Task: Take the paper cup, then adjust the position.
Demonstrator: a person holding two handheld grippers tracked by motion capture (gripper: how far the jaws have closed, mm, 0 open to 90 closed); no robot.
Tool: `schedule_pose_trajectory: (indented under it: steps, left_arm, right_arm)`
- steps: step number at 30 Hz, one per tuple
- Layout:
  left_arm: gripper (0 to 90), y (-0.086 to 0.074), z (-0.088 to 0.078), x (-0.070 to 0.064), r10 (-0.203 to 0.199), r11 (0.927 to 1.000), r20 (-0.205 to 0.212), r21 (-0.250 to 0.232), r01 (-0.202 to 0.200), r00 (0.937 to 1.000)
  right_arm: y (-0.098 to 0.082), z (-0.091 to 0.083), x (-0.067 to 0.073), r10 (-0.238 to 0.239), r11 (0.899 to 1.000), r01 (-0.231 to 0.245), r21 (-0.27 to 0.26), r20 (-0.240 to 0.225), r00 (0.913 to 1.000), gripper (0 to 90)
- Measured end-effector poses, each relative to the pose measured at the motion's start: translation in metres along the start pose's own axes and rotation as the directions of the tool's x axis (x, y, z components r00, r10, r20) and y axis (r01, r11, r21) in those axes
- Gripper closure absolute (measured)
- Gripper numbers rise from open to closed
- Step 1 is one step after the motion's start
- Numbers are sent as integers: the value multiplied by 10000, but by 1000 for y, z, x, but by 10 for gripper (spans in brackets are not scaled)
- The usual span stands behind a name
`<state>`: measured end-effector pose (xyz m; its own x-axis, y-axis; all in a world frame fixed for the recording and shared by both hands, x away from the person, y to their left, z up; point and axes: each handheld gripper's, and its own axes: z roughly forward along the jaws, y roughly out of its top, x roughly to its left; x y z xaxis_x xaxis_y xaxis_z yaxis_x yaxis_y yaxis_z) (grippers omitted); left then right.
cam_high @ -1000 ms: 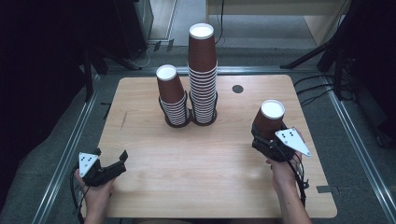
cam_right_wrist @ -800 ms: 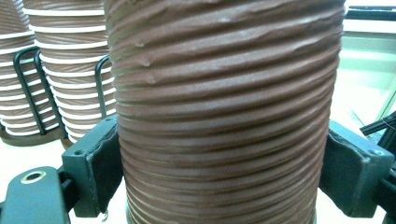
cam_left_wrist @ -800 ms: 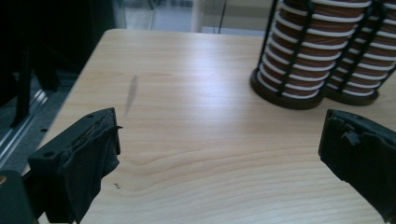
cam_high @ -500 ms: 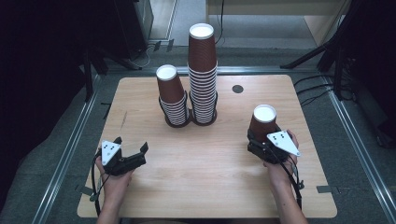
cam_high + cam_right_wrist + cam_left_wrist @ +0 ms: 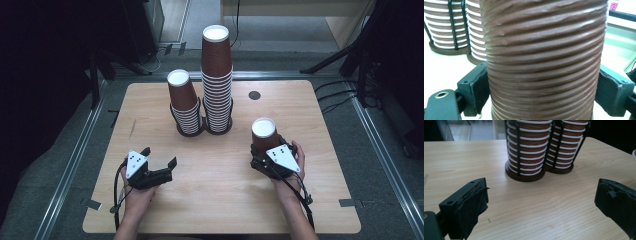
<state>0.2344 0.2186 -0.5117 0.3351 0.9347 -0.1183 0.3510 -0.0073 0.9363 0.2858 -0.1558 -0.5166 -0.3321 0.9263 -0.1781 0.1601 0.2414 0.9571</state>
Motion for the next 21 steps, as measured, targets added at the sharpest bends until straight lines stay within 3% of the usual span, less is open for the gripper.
schedule_pose_trajectory:
  steps: [12, 17, 21]
  left_arm:
    - [0, 2, 11, -31, 338, 9994, 1062, 41, -345, 9938]
    - [0, 5, 9, -38, 384, 9993, 1323, -12, -385, 9905]
    - [0, 10, 7, -41, 289, 9995, 1469, -136, -272, 9887]
  right_arm:
    - [-9, 4, 21, -883, 9957, 889, 256, -232, 9958, 121]
    - [-8, 3, 30, -1486, 9887, 1491, 186, -247, 9886, 121]
    - [-7, 1, 42, -2162, 9763, 2165, 31, -411, 9755, 121]
